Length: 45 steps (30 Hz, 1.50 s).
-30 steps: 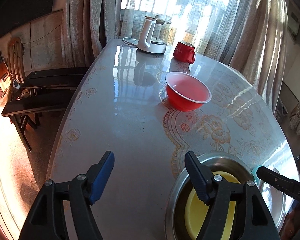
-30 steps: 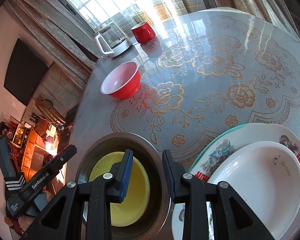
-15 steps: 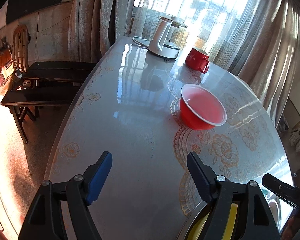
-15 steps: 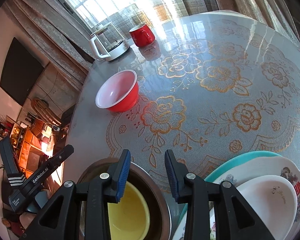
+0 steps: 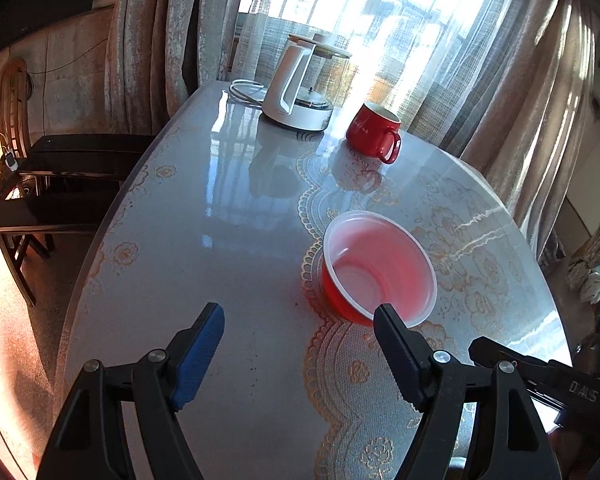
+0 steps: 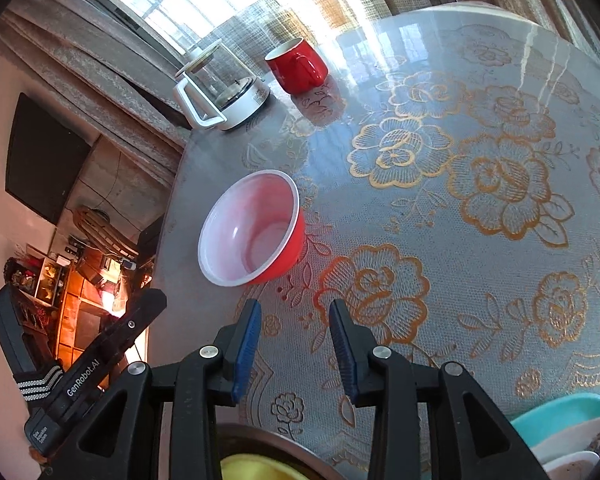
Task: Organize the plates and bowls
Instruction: 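Move the right tool to the rim of the red bowl, then grasp the red bowl rim with the right tool and lift it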
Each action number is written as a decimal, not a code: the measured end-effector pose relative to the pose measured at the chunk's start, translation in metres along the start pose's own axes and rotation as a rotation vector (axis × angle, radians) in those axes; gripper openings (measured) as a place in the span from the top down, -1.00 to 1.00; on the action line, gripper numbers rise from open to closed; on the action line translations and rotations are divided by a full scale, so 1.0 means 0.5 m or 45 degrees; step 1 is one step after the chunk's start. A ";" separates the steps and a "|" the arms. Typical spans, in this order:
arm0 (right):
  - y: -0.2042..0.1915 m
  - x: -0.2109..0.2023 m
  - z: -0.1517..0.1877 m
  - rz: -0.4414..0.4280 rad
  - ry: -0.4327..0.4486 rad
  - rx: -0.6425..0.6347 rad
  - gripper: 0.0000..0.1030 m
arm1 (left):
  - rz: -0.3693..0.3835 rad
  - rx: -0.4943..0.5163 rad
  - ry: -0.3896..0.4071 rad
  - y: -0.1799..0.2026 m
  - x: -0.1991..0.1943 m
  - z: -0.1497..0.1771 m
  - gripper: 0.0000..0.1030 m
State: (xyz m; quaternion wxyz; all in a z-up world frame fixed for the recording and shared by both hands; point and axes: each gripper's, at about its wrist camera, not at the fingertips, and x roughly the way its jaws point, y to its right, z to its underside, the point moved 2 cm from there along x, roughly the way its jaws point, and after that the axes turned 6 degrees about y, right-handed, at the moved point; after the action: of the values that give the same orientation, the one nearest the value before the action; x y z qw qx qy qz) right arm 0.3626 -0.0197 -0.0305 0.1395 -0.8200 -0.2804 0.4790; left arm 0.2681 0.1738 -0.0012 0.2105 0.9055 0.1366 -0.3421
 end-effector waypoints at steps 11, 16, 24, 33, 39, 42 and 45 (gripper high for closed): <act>0.004 0.091 -0.061 -0.033 -0.028 0.122 0.31 | -0.049 0.118 -0.051 0.042 0.071 -0.009 -0.44; 0.011 0.115 -0.068 -0.031 -0.047 0.147 0.31 | -0.048 0.130 -0.053 0.051 0.078 -0.012 -0.44; 0.010 0.135 -0.067 -0.025 -0.067 0.116 0.31 | -0.067 0.186 -0.055 0.072 0.089 -0.017 -0.27; 0.015 0.130 -0.059 -0.019 -0.061 0.075 0.45 | -0.074 0.228 -0.097 0.083 0.104 -0.012 0.04; 0.022 0.132 -0.052 -0.030 -0.075 0.066 0.61 | -0.089 0.273 -0.135 0.085 0.112 -0.007 0.31; 0.023 0.133 -0.048 -0.049 -0.080 0.071 0.67 | -0.088 0.328 -0.146 0.095 0.112 -0.001 0.52; 0.018 0.129 -0.041 -0.051 -0.077 0.062 0.71 | -0.103 0.373 -0.142 0.103 0.110 0.005 0.66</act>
State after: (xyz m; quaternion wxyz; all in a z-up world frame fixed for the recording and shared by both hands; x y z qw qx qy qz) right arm 0.4082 0.0124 -0.0702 0.1605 -0.7958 -0.2889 0.5075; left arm 0.3270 0.1332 -0.0252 0.0697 0.8998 0.1096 -0.4165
